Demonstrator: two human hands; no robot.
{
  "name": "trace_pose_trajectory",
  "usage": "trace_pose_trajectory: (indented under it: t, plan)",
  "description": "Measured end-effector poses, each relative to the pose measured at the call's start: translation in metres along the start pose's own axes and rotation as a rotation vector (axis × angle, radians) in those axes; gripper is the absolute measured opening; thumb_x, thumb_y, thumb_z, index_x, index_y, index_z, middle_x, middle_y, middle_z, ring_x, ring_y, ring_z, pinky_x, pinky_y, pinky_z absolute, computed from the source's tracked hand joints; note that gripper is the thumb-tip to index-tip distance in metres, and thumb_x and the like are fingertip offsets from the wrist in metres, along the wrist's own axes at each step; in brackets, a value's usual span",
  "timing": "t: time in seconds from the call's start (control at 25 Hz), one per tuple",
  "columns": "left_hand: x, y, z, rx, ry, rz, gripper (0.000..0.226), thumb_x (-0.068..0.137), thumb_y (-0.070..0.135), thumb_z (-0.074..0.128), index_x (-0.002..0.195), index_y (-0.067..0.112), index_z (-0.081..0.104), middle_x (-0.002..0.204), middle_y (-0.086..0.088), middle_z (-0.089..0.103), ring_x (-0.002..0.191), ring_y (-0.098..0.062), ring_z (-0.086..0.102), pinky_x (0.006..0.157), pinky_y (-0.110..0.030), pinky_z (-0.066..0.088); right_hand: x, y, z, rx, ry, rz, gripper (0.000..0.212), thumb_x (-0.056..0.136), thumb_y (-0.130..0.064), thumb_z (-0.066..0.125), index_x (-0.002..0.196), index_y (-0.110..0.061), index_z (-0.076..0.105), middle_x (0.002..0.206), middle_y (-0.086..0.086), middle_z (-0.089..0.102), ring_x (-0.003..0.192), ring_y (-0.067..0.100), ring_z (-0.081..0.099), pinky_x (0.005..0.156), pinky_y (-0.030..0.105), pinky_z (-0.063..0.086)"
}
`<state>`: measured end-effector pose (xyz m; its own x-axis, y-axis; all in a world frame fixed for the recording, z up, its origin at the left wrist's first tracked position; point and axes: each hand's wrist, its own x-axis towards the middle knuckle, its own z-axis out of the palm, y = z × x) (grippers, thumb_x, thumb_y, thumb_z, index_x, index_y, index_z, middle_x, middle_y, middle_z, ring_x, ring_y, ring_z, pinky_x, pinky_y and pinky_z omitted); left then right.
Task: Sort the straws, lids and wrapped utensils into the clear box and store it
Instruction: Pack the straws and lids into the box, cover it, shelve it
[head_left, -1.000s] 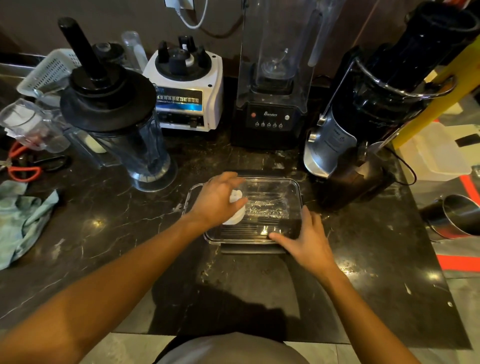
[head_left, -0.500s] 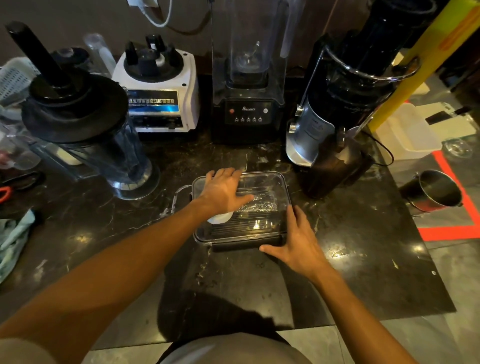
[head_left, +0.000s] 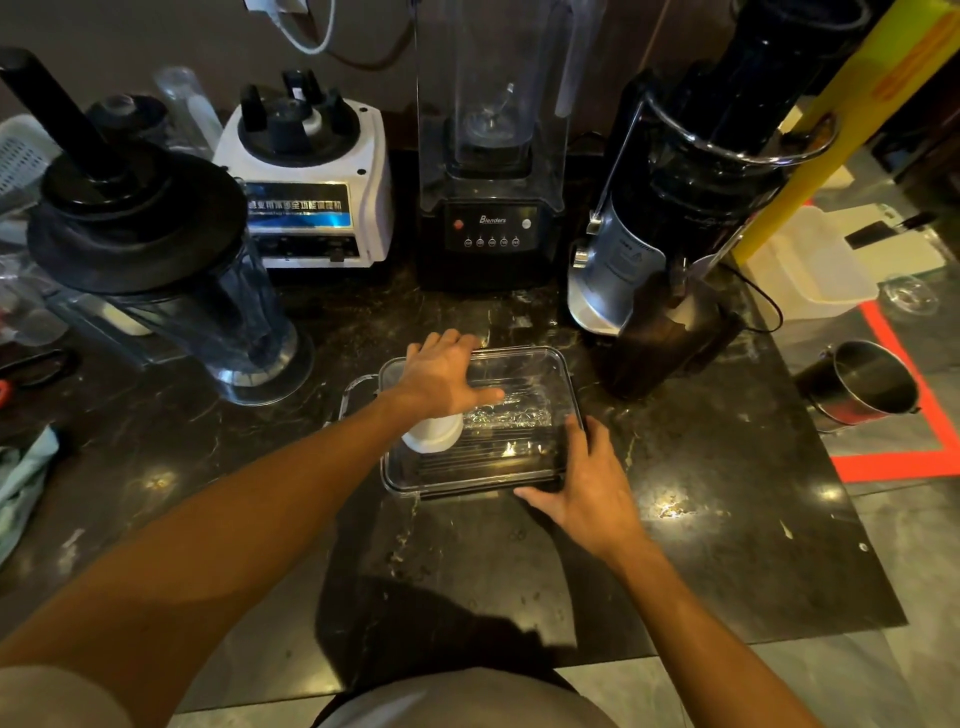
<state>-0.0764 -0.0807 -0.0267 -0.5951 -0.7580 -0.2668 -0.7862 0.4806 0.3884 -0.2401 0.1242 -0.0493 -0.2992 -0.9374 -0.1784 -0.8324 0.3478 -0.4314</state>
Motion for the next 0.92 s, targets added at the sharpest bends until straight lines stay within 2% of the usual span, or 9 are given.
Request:
trace_pose_trajectory:
  t: [0.16,0.24,0.32,0.4,0.44,0.56,0.64,0.76,0.92]
  plan:
    - [-0.01,-0.002,0.008,-0.031,0.062,0.027,0.088,0.086,0.067,0.064,0.156,0.022,0.036,0.155,-0.006,0.045,0.144,-0.027,0.039,0.122,-0.049,0.02,0.002,0.001,0.0,0.054,-0.026,0.0,0.118,0.065,-0.064,0.085,0.156,-0.023,0.024,0.159,0.009,0.026,0.134,0.033,0.052,0.107,0.051,0.05]
    - [-0.03,-0.006,0.017,-0.083,0.164,0.024,0.085,0.089,0.061,0.065,0.158,0.02,0.035,0.163,-0.006,0.037,0.152,-0.025,0.031,0.127,-0.049,0.009,0.002,0.01,-0.004,0.317,-0.059,0.018,0.118,0.062,-0.064,0.088,0.157,-0.028,0.027,0.159,-0.003,0.031,0.138,0.017,0.048,0.11,0.043,0.047]
    - [-0.057,-0.012,0.027,-0.179,0.315,-0.002,0.083,0.087,0.053,0.073,0.155,0.017,0.04,0.163,-0.009,0.037,0.153,-0.027,0.031,0.127,-0.052,0.014,0.002,0.018,-0.008,0.739,-0.044,0.159,0.121,0.061,-0.059,0.092,0.159,-0.028,0.028,0.152,-0.011,0.045,0.137,0.007,0.05,0.112,0.034,0.043]
    - [-0.088,-0.018,0.037,-0.293,0.446,-0.056,0.085,0.083,0.046,0.08,0.152,0.015,0.041,0.16,-0.011,0.039,0.148,-0.028,0.034,0.123,-0.051,0.027,0.003,0.019,-0.009,1.075,-0.033,0.383,0.12,0.057,-0.052,0.094,0.157,-0.021,0.036,0.146,-0.001,0.057,0.131,0.016,0.059,0.109,0.034,0.047]
    - [-0.103,-0.02,0.043,-0.364,0.476,-0.102,0.089,0.082,0.044,0.082,0.154,0.016,0.038,0.16,-0.01,0.037,0.147,-0.026,0.033,0.121,-0.048,0.031,0.004,0.019,-0.006,1.151,-0.032,0.445,0.109,0.058,-0.049,0.092,0.151,-0.018,0.045,0.14,0.005,0.063,0.126,0.02,0.063,0.107,0.036,0.05]
    - [-0.141,-0.016,0.061,-0.678,0.447,-0.34,0.101,0.08,0.045,0.083,0.16,0.022,0.025,0.164,-0.003,0.029,0.148,-0.013,0.029,0.121,-0.039,0.031,-0.002,0.009,0.005,1.157,-0.014,0.452,0.046,0.081,-0.031,0.079,0.123,-0.02,0.066,0.118,0.005,0.075,0.12,0.024,0.068,0.109,0.038,0.049]
    - [-0.159,-0.016,0.074,-0.91,0.412,-0.46,0.096,0.081,0.047,0.083,0.158,0.023,0.031,0.16,0.0,0.038,0.144,-0.01,0.039,0.119,-0.036,0.037,-0.007,0.003,0.008,1.2,0.024,0.446,0.021,0.094,-0.016,0.07,0.114,-0.021,0.069,0.109,-0.001,0.077,0.112,0.013,0.071,0.11,0.036,0.047]
    - [-0.169,-0.012,0.08,-1.235,0.381,-0.479,0.051,0.09,0.032,0.076,0.136,0.017,0.061,0.128,0.003,0.073,0.119,-0.008,0.068,0.103,-0.03,0.054,-0.008,-0.002,0.011,1.239,0.032,0.445,0.019,0.099,-0.015,0.065,0.114,-0.024,0.07,0.113,-0.002,0.077,0.112,0.008,0.07,0.113,0.037,0.044]
    - [-0.169,-0.004,0.077,-1.322,0.409,-0.482,0.035,0.097,0.024,0.069,0.131,0.017,0.067,0.118,0.004,0.077,0.109,-0.005,0.072,0.09,-0.021,0.058,-0.009,-0.002,0.016,1.239,0.054,0.462,0.02,0.1,-0.021,0.065,0.118,-0.022,0.071,0.123,0.005,0.075,0.122,0.015,0.067,0.117,0.047,0.041]
